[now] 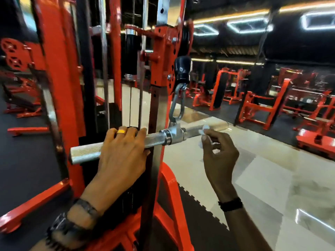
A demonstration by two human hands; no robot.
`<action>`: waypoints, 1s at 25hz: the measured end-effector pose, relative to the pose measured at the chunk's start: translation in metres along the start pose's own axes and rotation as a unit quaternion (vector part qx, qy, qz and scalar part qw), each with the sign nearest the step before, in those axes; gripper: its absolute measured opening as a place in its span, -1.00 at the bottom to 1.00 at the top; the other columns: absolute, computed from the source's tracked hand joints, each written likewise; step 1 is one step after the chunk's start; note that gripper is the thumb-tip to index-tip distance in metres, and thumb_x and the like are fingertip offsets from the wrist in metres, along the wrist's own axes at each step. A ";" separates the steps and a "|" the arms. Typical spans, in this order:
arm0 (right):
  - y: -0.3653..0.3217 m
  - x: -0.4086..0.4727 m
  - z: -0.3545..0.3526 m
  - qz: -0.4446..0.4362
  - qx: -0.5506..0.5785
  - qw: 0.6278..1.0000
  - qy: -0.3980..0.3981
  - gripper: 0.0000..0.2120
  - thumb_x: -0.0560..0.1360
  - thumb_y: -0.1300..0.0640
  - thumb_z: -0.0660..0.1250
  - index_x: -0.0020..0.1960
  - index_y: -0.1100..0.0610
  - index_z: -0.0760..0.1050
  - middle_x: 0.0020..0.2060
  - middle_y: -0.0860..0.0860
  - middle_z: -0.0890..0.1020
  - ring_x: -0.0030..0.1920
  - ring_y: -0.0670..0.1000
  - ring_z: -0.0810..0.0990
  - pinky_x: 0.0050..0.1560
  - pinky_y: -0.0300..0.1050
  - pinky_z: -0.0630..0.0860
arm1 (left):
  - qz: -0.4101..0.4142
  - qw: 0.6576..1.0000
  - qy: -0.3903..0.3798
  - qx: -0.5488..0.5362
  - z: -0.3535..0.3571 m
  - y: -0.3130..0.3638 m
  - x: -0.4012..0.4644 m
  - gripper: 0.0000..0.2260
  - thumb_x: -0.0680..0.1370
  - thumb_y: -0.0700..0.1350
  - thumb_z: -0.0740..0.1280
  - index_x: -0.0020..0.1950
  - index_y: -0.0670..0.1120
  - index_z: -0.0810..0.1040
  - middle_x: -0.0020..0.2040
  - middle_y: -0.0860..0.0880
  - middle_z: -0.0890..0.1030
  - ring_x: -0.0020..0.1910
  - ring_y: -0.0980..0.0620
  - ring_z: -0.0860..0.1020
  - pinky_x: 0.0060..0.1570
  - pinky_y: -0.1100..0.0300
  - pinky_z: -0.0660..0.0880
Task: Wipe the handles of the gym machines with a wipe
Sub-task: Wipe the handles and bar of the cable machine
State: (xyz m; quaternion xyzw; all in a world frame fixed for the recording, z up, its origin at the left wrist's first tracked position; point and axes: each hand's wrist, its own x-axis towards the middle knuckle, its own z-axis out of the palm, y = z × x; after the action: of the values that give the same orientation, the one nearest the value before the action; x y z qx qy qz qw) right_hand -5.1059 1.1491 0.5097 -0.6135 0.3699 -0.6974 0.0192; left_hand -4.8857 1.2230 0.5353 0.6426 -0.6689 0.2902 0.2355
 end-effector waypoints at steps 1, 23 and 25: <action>0.006 0.003 0.000 -0.024 0.006 0.999 -0.024 -0.86 0.50 0.31 0.42 0.04 0.16 0.63 -0.04 0.00 0.66 -0.08 -0.09 0.60 -0.13 -0.39 0.46 | -0.012 0.999 -0.027 0.021 0.001 0.006 0.008 -0.57 0.35 0.04 0.53 0.14 -0.10 0.62 -0.05 -0.12 0.66 -0.04 -0.20 0.59 -0.03 -0.06 0.43; 0.117 0.091 -0.014 -0.020 -0.087 0.995 0.032 -0.89 0.50 0.36 0.37 0.00 0.29 0.63 -0.14 0.21 0.60 -0.10 0.02 0.53 -0.03 -0.40 0.40 | 0.028 0.999 -0.010 -0.040 0.019 -0.003 0.013 -0.61 0.54 0.21 0.07 -0.01 -0.03 0.55 -0.24 0.01 0.61 -0.26 -0.15 0.61 -0.39 0.12 0.35; 0.114 0.093 -0.011 -0.014 -0.081 0.995 0.053 -0.92 0.50 0.36 0.37 -0.04 0.29 0.63 -0.15 0.20 0.61 -0.10 0.09 0.56 -0.03 -0.31 0.44 | 0.036 0.998 -0.003 -0.046 0.023 -0.001 0.015 -0.59 0.54 0.21 0.07 -0.02 -0.06 0.56 -0.25 -0.01 0.60 -0.29 -0.16 0.60 -0.40 0.11 0.38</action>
State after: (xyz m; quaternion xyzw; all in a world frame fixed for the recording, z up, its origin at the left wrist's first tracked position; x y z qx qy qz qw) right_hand -5.1872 1.0269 0.5266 -0.5801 0.4172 -0.6970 -0.0600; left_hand -4.8839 1.1964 0.5288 0.6077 -0.7047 0.2653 0.2526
